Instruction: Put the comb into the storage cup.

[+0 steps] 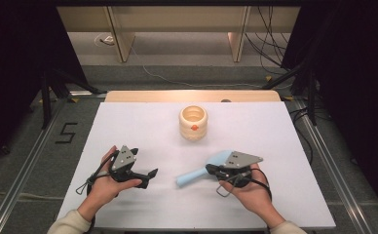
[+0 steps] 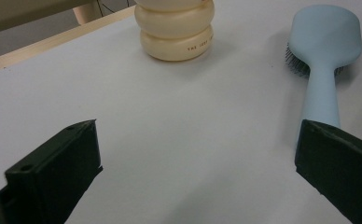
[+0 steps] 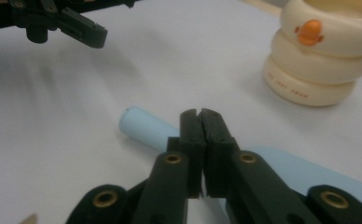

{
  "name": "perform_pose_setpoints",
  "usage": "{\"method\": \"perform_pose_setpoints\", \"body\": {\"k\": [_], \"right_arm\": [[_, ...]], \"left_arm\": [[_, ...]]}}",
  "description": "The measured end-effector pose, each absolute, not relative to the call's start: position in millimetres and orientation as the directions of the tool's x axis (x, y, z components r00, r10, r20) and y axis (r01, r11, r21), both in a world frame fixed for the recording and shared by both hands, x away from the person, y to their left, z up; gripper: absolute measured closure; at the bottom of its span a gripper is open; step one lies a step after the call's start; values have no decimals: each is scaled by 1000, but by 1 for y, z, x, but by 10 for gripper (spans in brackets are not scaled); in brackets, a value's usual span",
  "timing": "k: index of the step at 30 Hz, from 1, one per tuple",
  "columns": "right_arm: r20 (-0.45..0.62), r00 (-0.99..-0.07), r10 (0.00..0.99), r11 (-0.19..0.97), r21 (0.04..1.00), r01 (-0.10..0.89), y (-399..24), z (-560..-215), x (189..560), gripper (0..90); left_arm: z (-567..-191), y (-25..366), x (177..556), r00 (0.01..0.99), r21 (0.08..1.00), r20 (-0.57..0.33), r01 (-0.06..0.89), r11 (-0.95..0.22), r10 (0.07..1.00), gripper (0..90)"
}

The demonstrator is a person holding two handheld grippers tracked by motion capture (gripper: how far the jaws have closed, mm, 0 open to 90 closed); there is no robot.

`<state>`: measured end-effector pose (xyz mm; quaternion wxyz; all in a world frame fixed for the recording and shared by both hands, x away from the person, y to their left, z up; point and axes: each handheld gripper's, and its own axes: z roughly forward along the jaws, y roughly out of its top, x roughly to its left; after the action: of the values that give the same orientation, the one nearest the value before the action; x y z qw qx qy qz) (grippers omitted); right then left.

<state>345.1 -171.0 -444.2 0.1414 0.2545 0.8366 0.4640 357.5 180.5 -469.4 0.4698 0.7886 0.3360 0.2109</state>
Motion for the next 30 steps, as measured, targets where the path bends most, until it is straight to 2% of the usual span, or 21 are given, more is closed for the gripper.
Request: {"method": "perform_pose_setpoints", "body": {"k": [8,13,21,30], "right_arm": [[21,-844,536,526,774,353,-125,-453,366,900],[44,-827,560,546,731,410,-109,-459,378,900],[72,-799,597,577,654,489,-95,-470,394,900],[83,-786,612,596,604,528,-88,-478,400,900]], "left_arm": [[-471,180,358,691,881,18,331,-339,722,0],[-472,180,358,691,880,18,333,-340,722,0],[-473,180,358,689,877,17,338,-342,724,0],[-474,180,358,690,876,8,344,-338,723,1]]}}
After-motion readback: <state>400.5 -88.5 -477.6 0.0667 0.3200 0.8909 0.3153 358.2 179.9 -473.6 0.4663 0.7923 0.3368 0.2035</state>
